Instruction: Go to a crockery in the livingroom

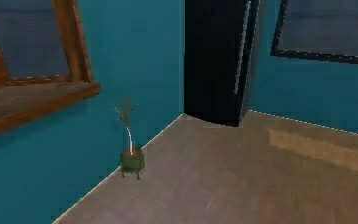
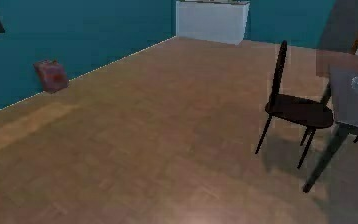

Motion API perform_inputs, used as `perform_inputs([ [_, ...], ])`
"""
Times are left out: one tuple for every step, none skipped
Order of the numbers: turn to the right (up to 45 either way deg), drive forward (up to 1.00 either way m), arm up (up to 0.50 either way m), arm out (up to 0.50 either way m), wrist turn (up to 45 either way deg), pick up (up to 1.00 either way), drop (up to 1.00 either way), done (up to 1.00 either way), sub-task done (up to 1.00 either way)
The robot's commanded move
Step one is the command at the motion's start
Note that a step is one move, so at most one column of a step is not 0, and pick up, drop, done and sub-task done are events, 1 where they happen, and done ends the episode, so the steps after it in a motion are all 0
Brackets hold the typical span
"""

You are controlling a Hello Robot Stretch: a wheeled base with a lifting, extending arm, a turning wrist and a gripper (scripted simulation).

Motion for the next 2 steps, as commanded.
perform_inputs([
  [-45.0,0.00,0.00,0.00,0.0,0.00,0.00,0.00,0.00],
  [-45.0,0.00,0.00,0.00,0.0,0.00,0.00,0.00,0.00],
])
